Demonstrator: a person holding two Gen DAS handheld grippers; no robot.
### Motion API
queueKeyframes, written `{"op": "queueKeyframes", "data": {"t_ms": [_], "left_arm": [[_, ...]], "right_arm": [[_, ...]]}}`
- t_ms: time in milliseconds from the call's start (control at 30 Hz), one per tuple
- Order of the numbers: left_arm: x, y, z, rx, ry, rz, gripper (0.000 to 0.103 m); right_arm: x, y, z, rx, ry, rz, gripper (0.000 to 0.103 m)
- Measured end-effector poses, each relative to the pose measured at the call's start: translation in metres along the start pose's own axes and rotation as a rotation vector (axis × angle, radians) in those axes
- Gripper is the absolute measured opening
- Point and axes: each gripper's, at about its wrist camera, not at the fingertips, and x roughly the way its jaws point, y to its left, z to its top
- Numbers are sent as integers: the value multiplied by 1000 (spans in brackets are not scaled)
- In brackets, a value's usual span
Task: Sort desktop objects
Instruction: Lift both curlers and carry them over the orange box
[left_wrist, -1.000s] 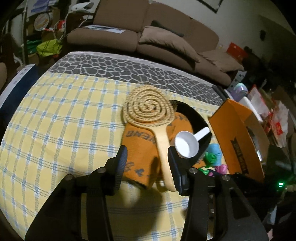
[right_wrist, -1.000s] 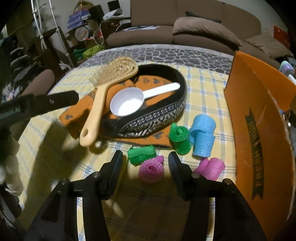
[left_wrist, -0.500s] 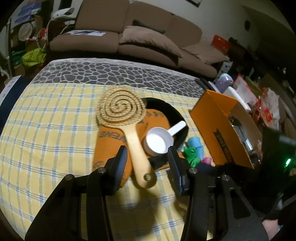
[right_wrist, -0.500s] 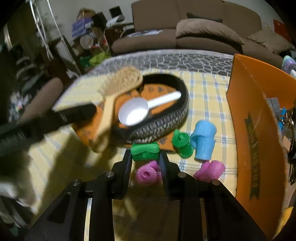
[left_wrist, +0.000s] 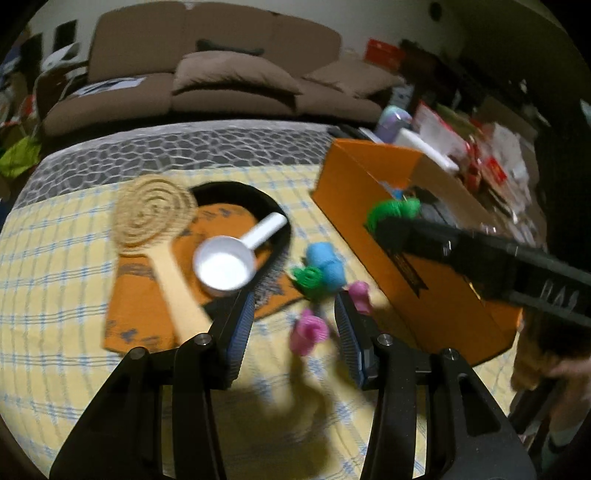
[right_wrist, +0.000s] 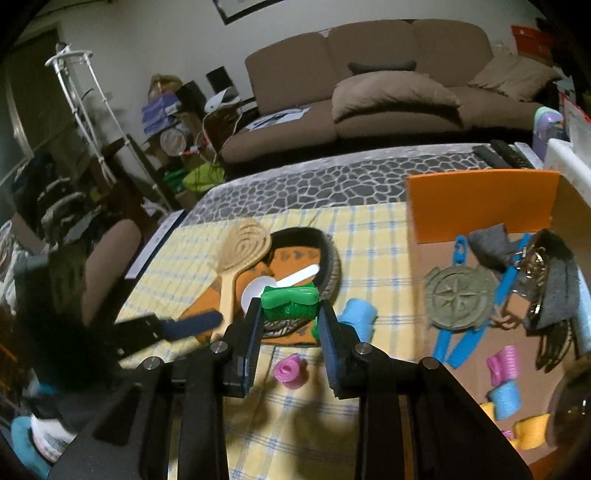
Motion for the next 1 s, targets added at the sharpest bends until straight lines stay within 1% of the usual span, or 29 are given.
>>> {"op": "queueKeyframes", "data": {"t_ms": [200,367,433,467,500,533,567,767,1000], "left_arm": [[16,-23,-6,69,30,23,42],[35,-29,-12,66,55,45,42],[43,-30,-16,69,77,65,42],[46,-30,-17,70,84,78,40],[49,-30,-19,70,87,89,34],[52,-29,-20,70,93,102,24],[55,-28,-21,69,102,116,21],[52,-27,-19,57,83,124,20],[42,-36,-14,58,53,98,20]], "right_arm": [[-8,-11,1,13,-3,-17,29],[-20,-18,4,17,-25,-24,29],[-24,-20,4,18,-28,-27,29],[-25,-21,4,18,-28,-29,29],[-26,-21,4,17,-27,-32,29],[-27,-22,3,17,-26,-33,29],[-28,-23,3,18,-25,-33,29],[-31,-27,2,22,-25,-31,30],[-37,-33,-1,30,-28,-37,30]]}}
